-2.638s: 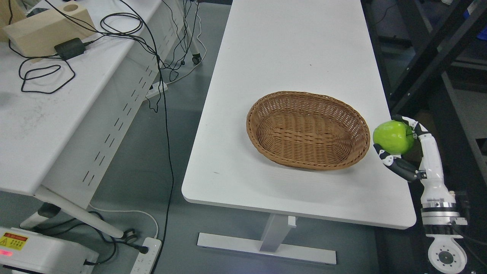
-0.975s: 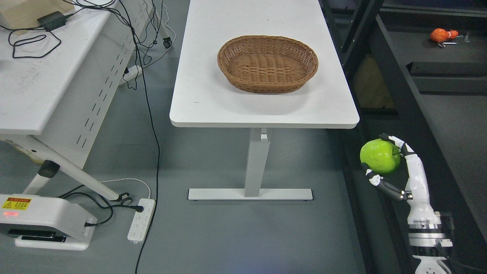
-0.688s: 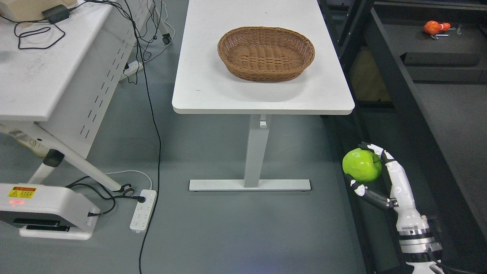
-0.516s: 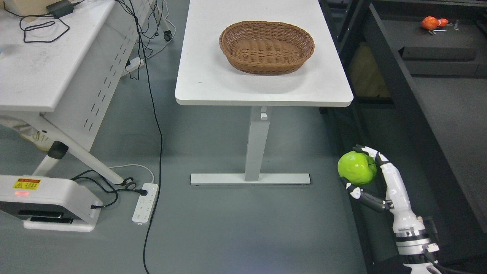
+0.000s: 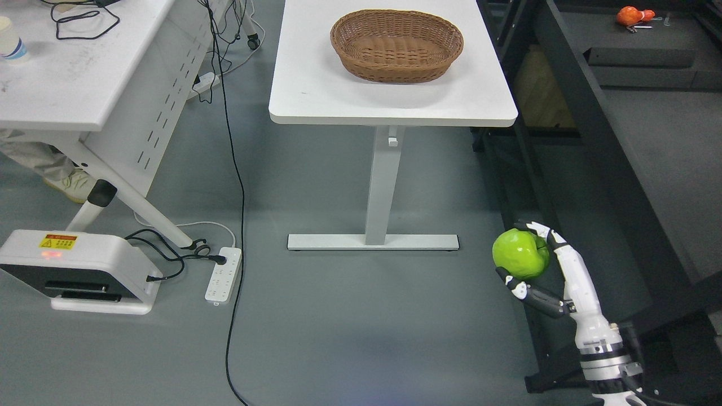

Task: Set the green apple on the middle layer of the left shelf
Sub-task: 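Carry the apple in the right hand while turning toward the shelf rack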

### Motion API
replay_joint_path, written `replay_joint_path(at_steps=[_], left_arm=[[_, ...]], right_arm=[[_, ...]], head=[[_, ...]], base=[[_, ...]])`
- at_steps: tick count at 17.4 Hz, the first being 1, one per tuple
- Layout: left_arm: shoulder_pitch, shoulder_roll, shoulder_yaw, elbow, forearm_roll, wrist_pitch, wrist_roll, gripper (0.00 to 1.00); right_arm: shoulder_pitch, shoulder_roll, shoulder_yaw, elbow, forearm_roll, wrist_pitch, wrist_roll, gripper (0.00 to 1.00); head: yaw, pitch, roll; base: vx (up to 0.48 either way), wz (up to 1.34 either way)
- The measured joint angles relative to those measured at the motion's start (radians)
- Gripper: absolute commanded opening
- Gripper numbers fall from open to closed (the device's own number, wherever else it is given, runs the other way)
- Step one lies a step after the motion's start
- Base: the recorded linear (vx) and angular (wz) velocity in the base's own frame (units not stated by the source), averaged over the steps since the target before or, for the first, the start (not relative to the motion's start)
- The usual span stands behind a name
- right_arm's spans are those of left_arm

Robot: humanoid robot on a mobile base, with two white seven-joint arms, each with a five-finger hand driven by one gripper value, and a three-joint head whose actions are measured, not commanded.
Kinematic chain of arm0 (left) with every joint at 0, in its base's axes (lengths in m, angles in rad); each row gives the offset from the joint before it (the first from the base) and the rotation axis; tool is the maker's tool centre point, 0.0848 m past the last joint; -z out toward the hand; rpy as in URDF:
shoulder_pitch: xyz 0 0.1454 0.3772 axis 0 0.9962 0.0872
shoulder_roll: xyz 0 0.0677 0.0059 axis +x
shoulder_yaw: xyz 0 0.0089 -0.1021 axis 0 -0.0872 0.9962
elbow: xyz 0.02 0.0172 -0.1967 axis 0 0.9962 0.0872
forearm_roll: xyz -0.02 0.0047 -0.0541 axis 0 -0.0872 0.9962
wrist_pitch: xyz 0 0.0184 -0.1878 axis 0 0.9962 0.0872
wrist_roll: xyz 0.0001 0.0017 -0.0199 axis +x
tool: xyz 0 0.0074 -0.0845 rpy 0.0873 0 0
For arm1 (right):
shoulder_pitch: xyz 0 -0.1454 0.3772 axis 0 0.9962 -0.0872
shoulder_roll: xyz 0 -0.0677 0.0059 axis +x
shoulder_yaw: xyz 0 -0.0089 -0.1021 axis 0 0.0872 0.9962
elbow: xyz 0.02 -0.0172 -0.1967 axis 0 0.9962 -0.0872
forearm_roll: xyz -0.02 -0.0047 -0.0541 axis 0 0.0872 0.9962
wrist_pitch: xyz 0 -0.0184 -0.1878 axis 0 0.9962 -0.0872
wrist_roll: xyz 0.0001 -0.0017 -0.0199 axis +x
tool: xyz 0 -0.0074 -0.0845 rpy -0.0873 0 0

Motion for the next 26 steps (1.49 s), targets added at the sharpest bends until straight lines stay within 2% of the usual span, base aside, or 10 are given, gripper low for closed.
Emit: replay_joint_path(at_steps=[12,26], left_arm=[[0.000,0.000,0.000,0.000,0.000,0.000,0.000,1.00],[0.000,0.000,0.000,0.000,0.000,0.000,0.000,1.00]], right_arm=[[0.016,-0.001,-0.023,0.004,0.003,0.017,0.001,0.00],[0.028,0.001,-0.070,0.006,0.002,0.078,0.001,0.00]], head=[[0.0000,0.000,0.000],[0.0000,0.000,0.000]], base=[[-0.149,-0.11],[-0.078,-0.40]])
